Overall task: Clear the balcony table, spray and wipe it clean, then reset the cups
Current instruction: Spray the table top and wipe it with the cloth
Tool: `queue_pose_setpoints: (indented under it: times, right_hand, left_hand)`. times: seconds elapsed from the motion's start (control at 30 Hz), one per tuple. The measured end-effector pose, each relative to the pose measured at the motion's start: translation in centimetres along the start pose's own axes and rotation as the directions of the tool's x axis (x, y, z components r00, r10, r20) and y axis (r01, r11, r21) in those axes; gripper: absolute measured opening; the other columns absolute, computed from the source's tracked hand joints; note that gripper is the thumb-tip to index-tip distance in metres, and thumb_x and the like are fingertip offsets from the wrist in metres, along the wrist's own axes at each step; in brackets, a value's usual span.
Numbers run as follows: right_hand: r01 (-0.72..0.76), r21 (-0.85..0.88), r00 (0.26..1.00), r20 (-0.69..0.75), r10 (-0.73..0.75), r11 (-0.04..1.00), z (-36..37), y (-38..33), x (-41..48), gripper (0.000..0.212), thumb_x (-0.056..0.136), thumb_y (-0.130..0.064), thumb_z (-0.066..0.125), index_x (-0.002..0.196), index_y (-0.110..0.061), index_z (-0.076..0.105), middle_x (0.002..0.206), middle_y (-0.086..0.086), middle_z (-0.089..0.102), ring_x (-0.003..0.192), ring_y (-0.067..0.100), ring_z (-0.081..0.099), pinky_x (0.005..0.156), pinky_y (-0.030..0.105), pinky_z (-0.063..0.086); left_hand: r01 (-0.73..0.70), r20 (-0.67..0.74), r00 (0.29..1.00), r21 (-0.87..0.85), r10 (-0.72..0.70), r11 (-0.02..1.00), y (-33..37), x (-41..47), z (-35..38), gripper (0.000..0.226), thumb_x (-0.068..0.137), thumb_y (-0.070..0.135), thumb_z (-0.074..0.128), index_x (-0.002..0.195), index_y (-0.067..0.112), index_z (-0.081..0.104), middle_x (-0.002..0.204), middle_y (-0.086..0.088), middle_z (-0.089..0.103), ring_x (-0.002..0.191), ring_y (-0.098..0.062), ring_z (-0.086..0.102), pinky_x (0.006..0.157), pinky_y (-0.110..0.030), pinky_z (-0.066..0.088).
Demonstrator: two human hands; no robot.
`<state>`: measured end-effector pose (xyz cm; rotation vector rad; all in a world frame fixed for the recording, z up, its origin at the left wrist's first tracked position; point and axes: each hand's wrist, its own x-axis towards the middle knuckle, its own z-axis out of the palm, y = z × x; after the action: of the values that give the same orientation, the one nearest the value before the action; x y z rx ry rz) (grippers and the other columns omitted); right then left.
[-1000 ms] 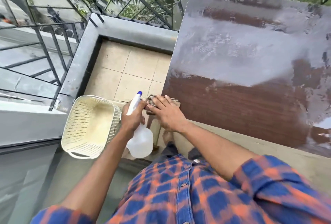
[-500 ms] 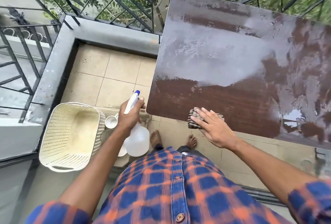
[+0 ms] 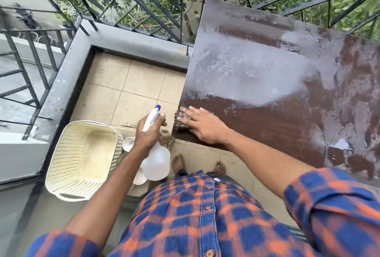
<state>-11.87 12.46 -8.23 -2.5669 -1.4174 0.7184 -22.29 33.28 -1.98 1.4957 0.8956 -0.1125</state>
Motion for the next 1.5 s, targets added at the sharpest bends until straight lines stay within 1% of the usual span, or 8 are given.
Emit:
queue_pose_setpoints:
  times: [0.2, 0.3, 0.4, 0.53, 0.83, 0.97, 1.2, 1.5]
  right_hand:
    - [-0.478, 0.144, 0.871, -0.047, 0.488, 0.867, -5.4, 7.6, 3.0, 0.063, 0.104, -0.023, 0.043, 0.162, -0.029, 0.018, 0.171, 0.006, 0.006, 0.157, 0.032, 0.008, 0.126, 0.051, 0.014]
    - [-0.375, 0.064, 0.919, -0.107, 0.380, 0.925, -3.4, 4.4, 2.9, 0.063, 0.103, -0.024, 0.046, 0.161, -0.028, 0.021, 0.171, 0.005, 0.010, 0.157, 0.033, 0.010, 0.125, 0.056, 0.014]
    - [-0.032, -0.060, 0.993, -0.115, 0.025, 0.998, 0.2, 1.0, 0.3, 0.062, 0.099, -0.026, 0.052, 0.157, -0.029, 0.033, 0.167, 0.006, 0.027, 0.152, 0.033, 0.026, 0.121, 0.059, 0.023]
    - [0.283, -0.118, 0.955, -0.059, -0.291, 0.952, 1.2, 3.5, -1.1, 0.056, 0.099, -0.025, 0.051, 0.154, -0.031, 0.039, 0.164, 0.004, 0.034, 0.149, 0.031, 0.035, 0.120, 0.053, 0.030]
    - [-0.222, 0.008, 0.952, -0.213, 0.218, 0.975, -9.3, 14.3, 13.0, 0.060, 0.096, -0.020, 0.053, 0.154, -0.028, 0.039, 0.166, 0.004, 0.029, 0.152, 0.032, 0.026, 0.122, 0.055, 0.021]
    - [-0.010, -0.037, 0.966, -0.257, 0.000, 0.999, -5.7, 9.1, 10.7, 0.057, 0.087, -0.018, 0.057, 0.143, -0.027, 0.054, 0.157, 0.004, 0.044, 0.143, 0.034, 0.039, 0.119, 0.057, 0.026]
    - [0.481, -0.146, 0.874, 0.002, -0.486, 0.865, -2.3, 10.2, 4.5, 0.055, 0.091, -0.031, 0.053, 0.146, -0.033, 0.052, 0.159, 0.001, 0.043, 0.144, 0.028, 0.042, 0.118, 0.051, 0.032]
    - [0.005, -0.008, 0.995, -0.098, -0.006, 1.000, -19.9, 29.8, 22.8, 0.056, 0.099, -0.025, 0.058, 0.153, -0.027, 0.044, 0.164, 0.010, 0.033, 0.148, 0.035, 0.033, 0.121, 0.052, 0.026]
  left_hand:
    - [-0.015, -0.020, 1.000, 0.022, 0.016, 1.000, 0.8, 0.5, -0.3, 0.021, 0.099, 0.035, 0.065, 0.087, 0.018, 0.067, 0.081, -0.002, 0.068, 0.040, -0.010, 0.048, 0.046, -0.025, 0.042]
    - [0.017, -0.029, 0.999, -0.002, -0.017, 1.000, 1.0, 1.0, -0.1, 0.023, 0.097, 0.037, 0.067, 0.092, 0.015, 0.068, 0.083, -0.003, 0.069, 0.042, -0.015, 0.045, 0.049, -0.026, 0.041]
    - [0.035, -0.047, 0.998, -0.022, -0.036, 0.999, 1.4, 1.8, 0.6, 0.024, 0.097, 0.036, 0.067, 0.095, 0.012, 0.067, 0.084, -0.003, 0.069, 0.042, -0.018, 0.044, 0.045, -0.024, 0.041]
    - [0.063, -0.083, 0.994, -0.034, -0.066, 0.997, 2.6, 2.8, 2.0, 0.026, 0.096, 0.035, 0.068, 0.101, 0.010, 0.068, 0.083, -0.004, 0.070, 0.039, -0.016, 0.043, 0.043, -0.024, 0.040]
    - [0.067, -0.164, 0.984, -0.017, -0.069, 0.998, 6.6, 4.8, 4.8, 0.030, 0.092, 0.041, 0.069, 0.093, 0.010, 0.071, 0.079, -0.001, 0.070, 0.047, -0.017, 0.046, 0.047, -0.024, 0.040]
    - [0.096, -0.208, 0.973, -0.018, -0.098, 0.995, 9.0, 6.0, 5.6, 0.041, 0.080, 0.041, 0.070, 0.103, 0.007, 0.069, 0.080, -0.002, 0.072, 0.043, -0.018, 0.045, 0.046, -0.023, 0.040]
    - [0.080, -0.141, 0.988, 0.079, -0.068, 0.994, 12.5, 9.3, 7.5, 0.017, 0.095, 0.029, 0.068, 0.091, 0.012, 0.068, 0.081, -0.007, 0.069, 0.038, -0.018, 0.042, 0.045, -0.025, 0.037]
    - [0.041, -0.093, 0.995, 0.061, -0.035, 0.997, 17.2, 14.3, 12.7, 0.020, 0.095, 0.029, 0.068, 0.108, 0.015, 0.067, 0.084, -0.005, 0.068, 0.040, -0.021, 0.039, 0.048, -0.025, 0.039]
